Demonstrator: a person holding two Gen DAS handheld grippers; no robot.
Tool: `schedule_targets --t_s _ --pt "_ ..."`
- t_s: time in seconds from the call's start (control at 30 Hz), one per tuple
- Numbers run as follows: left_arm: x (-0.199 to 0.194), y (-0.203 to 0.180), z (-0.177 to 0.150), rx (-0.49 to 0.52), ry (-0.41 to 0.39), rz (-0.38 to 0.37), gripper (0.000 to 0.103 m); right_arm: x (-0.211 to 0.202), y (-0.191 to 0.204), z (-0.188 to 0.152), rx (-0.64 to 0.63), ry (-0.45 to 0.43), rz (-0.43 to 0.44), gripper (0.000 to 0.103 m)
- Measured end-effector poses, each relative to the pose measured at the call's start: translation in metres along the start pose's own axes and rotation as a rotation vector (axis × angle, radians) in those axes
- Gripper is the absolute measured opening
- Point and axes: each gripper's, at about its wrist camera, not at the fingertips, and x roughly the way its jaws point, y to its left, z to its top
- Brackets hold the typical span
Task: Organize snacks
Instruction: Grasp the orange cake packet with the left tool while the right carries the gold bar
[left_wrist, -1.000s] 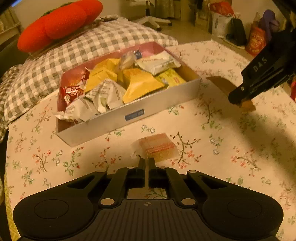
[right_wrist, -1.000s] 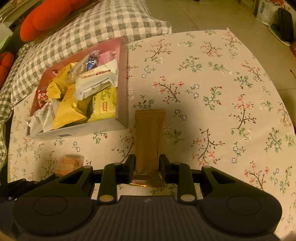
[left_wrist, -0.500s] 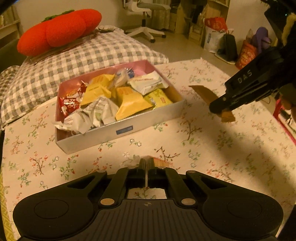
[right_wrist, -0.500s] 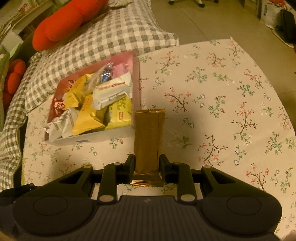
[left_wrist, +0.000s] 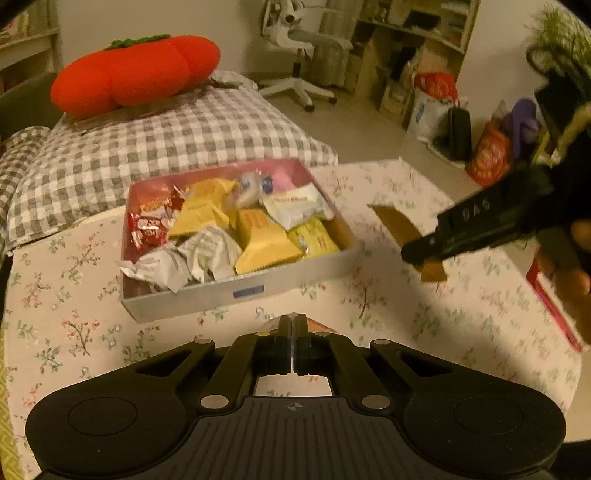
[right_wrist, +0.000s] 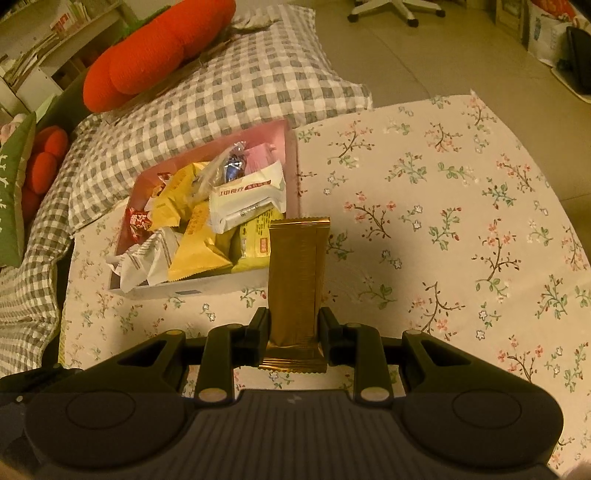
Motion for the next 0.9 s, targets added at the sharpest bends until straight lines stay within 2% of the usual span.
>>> schedule_targets --t_s 0.37,0.63,0.73,0.8,0.9 --pt "-0.015 0.014 0.022 -0.086 -0.082 -0.008 0.000 -0.012 0.014 0.006 -0.025 -0.041 0.057 0.025" --pt "-0.010 0.034 0.051 -0.151 -0.180 0.026 0.000 0.002 0.032 0.022 -0.072 -0.098 0.091 0.025" --pt "0.007 0.043 0.057 -0.163 -0.163 0.058 0.000 0.020 0.038 0.028 -0.090 -0.094 0.080 0.025" --pt "0.013 0.047 0.054 -0.153 -0.142 0.052 0.000 0.029 0.040 0.030 -0.097 -0.083 0.069 0.025" --pt "0.020 0.050 0.034 -0.119 -0.048 -0.045 0.002 0.029 0.041 0.033 -0.106 -0.086 0.073 0.025"
